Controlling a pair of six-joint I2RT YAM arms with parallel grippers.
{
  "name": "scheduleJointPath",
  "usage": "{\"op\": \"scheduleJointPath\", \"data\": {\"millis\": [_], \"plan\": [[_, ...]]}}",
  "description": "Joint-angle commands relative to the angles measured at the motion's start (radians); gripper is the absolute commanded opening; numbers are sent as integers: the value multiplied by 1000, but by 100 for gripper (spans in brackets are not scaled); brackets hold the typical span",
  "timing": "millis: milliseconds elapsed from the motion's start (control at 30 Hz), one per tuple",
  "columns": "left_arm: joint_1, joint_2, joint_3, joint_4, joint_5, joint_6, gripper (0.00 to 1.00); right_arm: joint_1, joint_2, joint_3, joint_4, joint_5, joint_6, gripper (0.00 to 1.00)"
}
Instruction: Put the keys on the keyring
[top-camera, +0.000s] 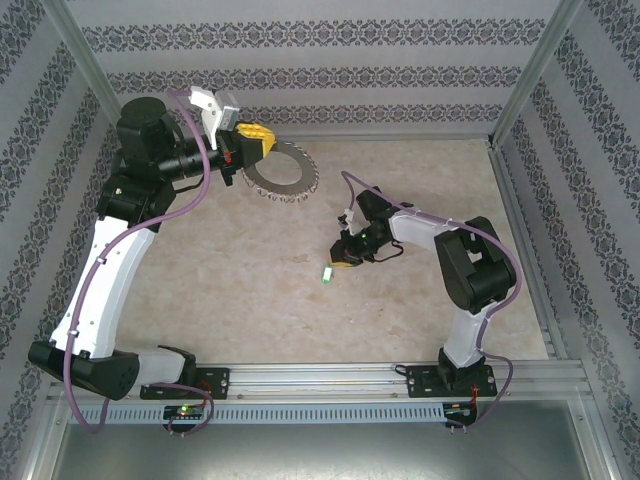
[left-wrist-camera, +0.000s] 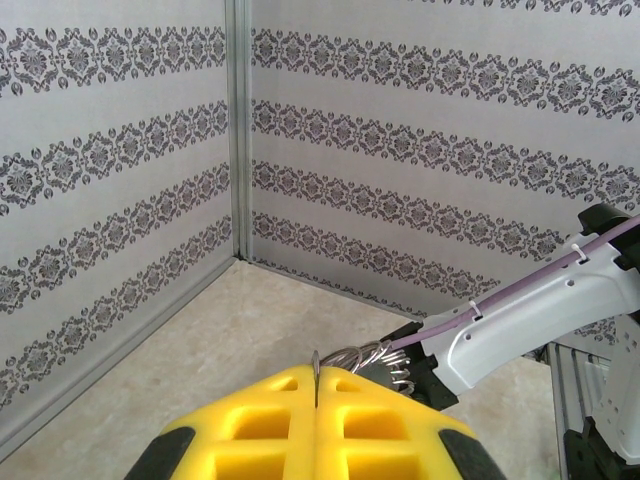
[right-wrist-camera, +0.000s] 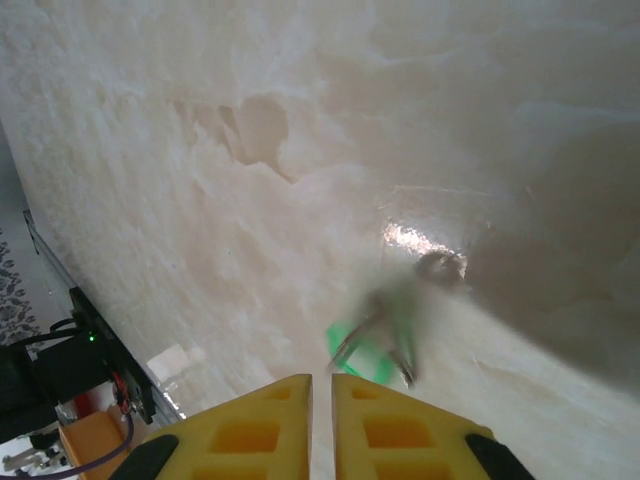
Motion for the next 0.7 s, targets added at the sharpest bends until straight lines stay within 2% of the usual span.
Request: {"op": "scheduleJointPath", "data": {"millis": [0,33,133,233,467,567,667], "plan": [[-6,-17,15,11,28,21,0,8,-75,38,6,39,-36,21],[-6,-15,21,10,31,21,0,8,-116,59,0,49,-59,27],[-8,-10,32,7,36,21,0,8,-192,140,-55,61,-136,37],[-9,-7,44,2,45,20,0,8,-271,243,-107,71,-212,42],[-20,14,90,-52,28,59,0,27,-471,407,-65,108,-310,56],[-23,23,104,-65,29,65,0,43,-505,459,-64,119,-323,61],[-29,33,118,-75,28,71,0,64,-508,510,-55,78,-327,64]]}}
